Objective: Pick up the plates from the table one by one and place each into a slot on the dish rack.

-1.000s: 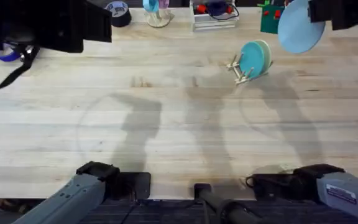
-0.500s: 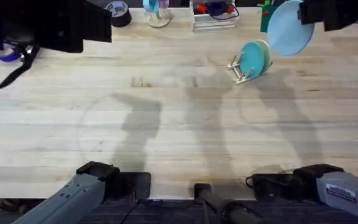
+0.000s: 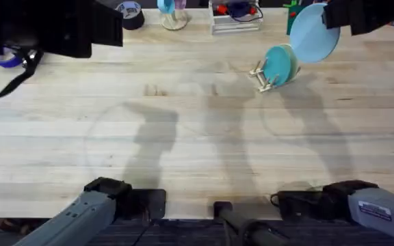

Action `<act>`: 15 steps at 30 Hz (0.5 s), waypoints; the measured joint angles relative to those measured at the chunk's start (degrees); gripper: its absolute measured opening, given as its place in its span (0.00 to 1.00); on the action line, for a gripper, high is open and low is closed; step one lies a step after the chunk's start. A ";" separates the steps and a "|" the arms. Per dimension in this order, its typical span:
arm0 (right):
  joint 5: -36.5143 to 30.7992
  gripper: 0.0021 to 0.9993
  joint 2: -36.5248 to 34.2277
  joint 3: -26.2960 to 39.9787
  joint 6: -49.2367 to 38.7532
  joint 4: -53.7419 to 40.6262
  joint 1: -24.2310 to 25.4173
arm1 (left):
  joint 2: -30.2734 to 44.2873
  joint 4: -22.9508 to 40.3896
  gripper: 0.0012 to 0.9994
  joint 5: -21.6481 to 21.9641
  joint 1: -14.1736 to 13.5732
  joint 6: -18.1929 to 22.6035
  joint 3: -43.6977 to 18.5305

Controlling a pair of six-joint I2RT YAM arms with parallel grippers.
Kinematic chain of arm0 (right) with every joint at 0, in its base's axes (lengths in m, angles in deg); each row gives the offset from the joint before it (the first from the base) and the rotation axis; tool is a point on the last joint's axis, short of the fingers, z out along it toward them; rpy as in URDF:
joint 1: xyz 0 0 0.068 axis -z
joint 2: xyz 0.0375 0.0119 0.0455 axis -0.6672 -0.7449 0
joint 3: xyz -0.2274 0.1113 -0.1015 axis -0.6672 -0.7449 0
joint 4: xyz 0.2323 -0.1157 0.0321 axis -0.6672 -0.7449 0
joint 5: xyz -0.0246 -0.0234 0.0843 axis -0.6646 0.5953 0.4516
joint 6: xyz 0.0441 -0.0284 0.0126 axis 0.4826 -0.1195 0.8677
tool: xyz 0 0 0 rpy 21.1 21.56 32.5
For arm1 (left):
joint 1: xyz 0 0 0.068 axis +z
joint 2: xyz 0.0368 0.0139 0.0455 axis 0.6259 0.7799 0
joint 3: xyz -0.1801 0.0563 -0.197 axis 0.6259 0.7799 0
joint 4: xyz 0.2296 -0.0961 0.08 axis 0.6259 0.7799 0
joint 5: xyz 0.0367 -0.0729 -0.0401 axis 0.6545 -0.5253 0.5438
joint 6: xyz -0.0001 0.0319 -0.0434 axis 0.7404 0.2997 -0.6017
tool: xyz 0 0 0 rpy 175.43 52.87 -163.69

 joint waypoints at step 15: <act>0.42 0.03 -3.16 0.02 0.00 0.53 -0.25 | 0.00 0.00 0.04 0.02 0.00 0.00 0.00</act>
